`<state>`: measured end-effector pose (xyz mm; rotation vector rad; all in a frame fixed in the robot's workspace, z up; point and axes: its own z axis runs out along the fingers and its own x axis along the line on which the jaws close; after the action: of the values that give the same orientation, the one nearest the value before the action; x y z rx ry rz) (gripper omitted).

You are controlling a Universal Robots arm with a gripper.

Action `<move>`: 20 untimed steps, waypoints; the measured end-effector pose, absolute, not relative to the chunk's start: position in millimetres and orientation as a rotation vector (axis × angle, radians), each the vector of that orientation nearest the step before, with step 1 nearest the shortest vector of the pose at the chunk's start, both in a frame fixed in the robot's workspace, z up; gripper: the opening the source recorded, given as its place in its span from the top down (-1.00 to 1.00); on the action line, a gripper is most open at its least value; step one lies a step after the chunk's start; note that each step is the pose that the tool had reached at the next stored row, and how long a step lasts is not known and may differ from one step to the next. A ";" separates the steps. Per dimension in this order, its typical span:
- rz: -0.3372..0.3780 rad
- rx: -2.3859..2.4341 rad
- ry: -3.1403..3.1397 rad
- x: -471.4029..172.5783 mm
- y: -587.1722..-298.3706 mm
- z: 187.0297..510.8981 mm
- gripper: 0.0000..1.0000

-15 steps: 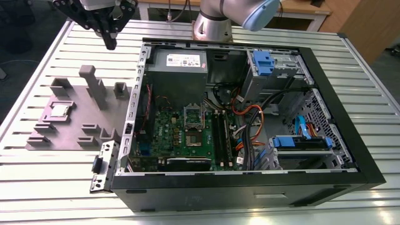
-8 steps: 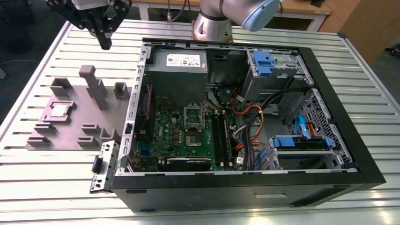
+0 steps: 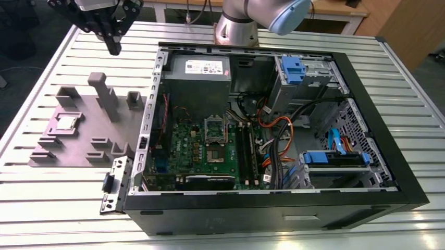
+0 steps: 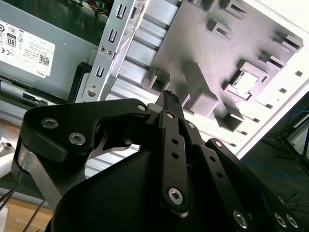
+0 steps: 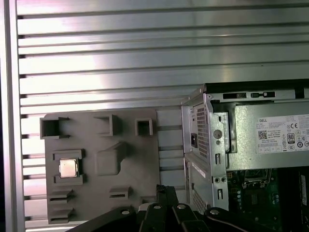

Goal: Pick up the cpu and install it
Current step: 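Reach for the cpu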

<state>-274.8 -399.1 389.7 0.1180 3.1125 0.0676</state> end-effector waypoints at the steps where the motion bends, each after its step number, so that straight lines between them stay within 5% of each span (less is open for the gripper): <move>1: 0.068 0.118 3.113 -275.2 -399.1 389.7 0.79; 20: 0.068 0.118 3.113 -282.5 -399.1 389.2 0.79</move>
<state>-282.5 -399.1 389.2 0.1179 3.1125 0.0677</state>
